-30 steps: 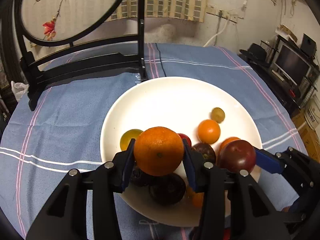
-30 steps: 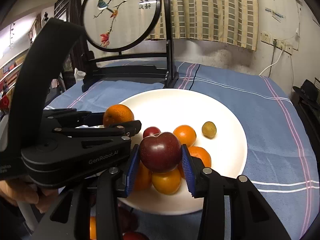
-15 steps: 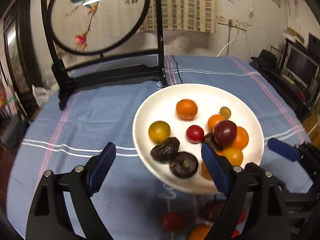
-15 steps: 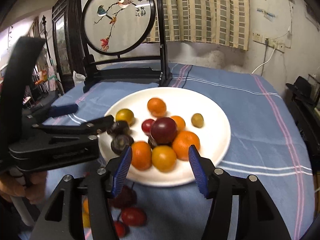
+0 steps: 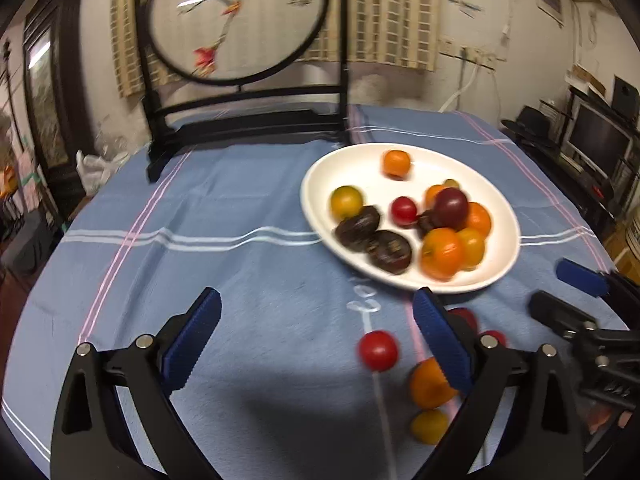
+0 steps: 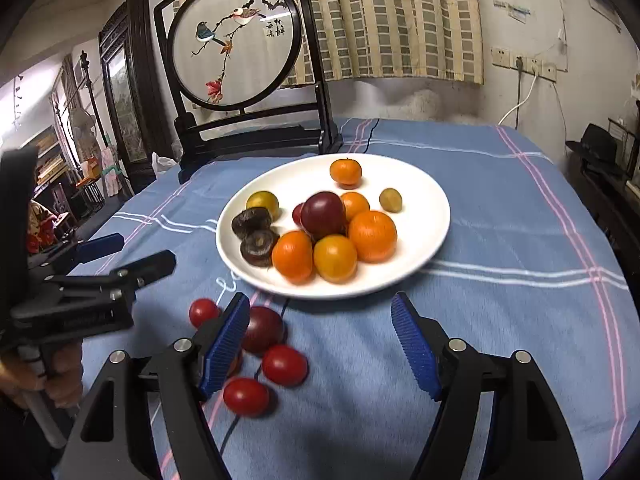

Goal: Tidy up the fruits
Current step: 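Grasp a red tomato with the right tool while the left tool grasps a yellow fruit, drop both on plate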

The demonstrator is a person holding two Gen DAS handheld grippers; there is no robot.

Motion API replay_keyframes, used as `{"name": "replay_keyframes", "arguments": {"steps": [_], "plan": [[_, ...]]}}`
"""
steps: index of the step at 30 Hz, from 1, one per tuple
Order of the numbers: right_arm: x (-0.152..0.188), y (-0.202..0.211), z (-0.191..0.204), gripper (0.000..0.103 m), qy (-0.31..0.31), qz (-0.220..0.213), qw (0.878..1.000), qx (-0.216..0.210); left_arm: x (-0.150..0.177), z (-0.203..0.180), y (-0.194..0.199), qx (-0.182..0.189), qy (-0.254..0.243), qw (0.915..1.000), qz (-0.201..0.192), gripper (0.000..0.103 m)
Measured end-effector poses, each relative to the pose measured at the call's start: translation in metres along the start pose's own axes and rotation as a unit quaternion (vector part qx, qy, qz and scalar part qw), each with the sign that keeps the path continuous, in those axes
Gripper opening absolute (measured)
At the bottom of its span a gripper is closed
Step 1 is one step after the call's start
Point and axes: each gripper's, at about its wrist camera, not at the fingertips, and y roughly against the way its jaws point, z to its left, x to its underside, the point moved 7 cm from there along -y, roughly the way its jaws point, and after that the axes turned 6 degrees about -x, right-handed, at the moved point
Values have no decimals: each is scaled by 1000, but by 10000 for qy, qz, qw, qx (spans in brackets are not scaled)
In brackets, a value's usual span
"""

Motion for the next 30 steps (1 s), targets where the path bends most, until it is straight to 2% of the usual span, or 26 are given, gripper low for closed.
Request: {"name": "replay_keyframes", "arguments": {"steps": [4, 8, 11, 13, 14, 17, 21, 24, 25, 26, 27, 30], "plan": [[10, -1, 4, 74, 128, 223, 9996, -120, 10, 18, -17, -216, 62, 9996, 197, 95], [16, 0, 22, 74, 491, 441, 9975, -263, 15, 27, -29, -177, 214, 9986, 449, 95], [30, -2, 35, 73, 735, 755, 9939, -336, 15, 30, -30, -173, 250, 9984, 487, 95], [42, -6, 44, 67, 945, 1007, 9897, -383, 16, 30, -29, -153, 242, 9984, 478, 95], [46, -8, 46, 60, 1007, 1104, 9880, -395, 16, 29, -29, -142, 233, 9985, 485, 95], [56, -16, 50, 53, 1063, 1342, 9845, -387, 18, 28, -30, -119, 229, 9982, 541, 95], [62, -24, 52, 53, 951, 1407, 9845, -428, 20, 23, -30, 97, 252, 9974, 670, 95], [65, -29, 56, 52, 926, 1357, 9854, -435, 21, 19, -28, 91, 168, 9978, 632, 95], [65, -30, 58, 49, 981, 1309, 9858, -389, 21, 18, -28, 85, 146, 9979, 626, 95], [65, -30, 58, 37, 1002, 1288, 9860, -350, 22, 17, -28, 94, 127, 9979, 623, 95], [64, -30, 57, 31, 995, 1270, 9863, -333, 22, 16, -27, 121, 117, 9979, 624, 95], [60, -27, 52, 31, 850, 1258, 9876, -389, 23, 13, -25, 218, 102, 9978, 617, 95]]}}
